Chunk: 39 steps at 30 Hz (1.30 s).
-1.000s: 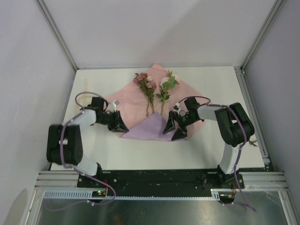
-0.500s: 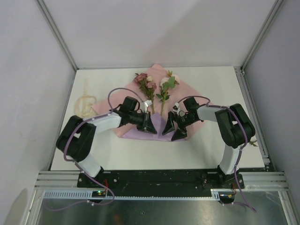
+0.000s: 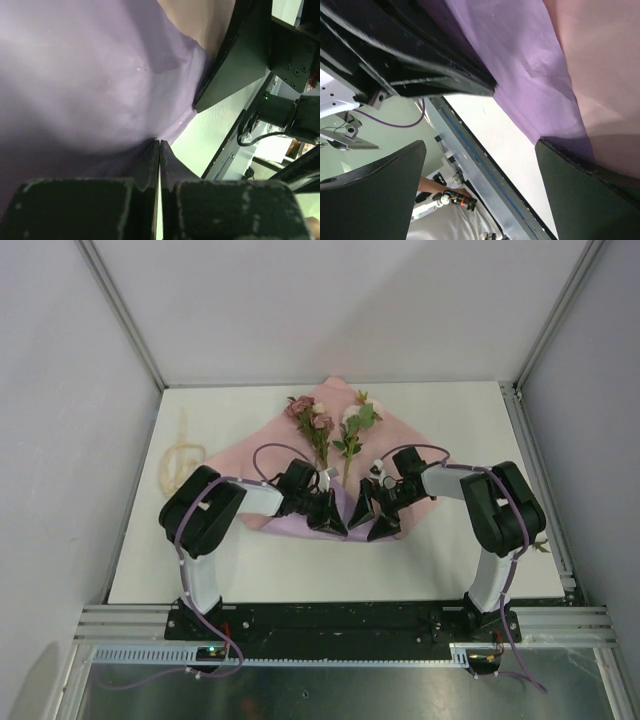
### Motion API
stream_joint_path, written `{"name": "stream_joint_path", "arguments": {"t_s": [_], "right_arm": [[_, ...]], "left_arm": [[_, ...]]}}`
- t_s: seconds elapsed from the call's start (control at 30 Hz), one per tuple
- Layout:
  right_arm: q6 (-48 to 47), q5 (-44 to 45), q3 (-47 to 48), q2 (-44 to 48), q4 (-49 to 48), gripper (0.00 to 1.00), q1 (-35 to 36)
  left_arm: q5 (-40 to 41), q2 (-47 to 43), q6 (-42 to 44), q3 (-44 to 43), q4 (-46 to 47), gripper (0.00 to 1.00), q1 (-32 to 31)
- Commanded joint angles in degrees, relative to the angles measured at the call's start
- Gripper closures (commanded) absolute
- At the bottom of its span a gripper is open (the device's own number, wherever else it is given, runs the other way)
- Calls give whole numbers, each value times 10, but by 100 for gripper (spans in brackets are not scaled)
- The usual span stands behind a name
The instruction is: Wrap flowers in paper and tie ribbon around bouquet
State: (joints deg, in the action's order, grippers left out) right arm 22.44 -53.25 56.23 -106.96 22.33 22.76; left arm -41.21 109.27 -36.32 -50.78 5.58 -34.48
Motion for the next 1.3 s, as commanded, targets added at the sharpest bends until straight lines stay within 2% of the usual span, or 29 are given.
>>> {"name": "stream_joint_path", "arguments": {"t_s": [0.0,0.17,0.37,0.53,0.63,0.8,0.9,1.03,1.27], "right_arm": [[-66,57,-13,13,58,1,-22],[-79,51,-11,9,64,5,-32],[-58,21,28,43,35,18,-21],[-34,57,59,66,-7,21,-19],[-14,66,84,54,-34,21,-16],[14,59,124,31,-68,24,-26],[22,76,144,23,-94,30,-36],[26,131,178,-12,-120,39,-41],[30,195,257,-95,-142,45,-37]], "left_arm": [[41,5,22,-9,-14,98,20],[8,-30,45,-9,-21,95,18],[-22,-139,67,-11,-31,76,47],[12,-180,106,-45,-96,66,103],[32,-167,116,-72,-106,62,133],[67,-120,124,-118,-110,63,174],[73,-85,131,-150,-110,63,194],[82,-40,140,-186,-111,64,199],[83,36,128,-242,-110,64,200]]}}
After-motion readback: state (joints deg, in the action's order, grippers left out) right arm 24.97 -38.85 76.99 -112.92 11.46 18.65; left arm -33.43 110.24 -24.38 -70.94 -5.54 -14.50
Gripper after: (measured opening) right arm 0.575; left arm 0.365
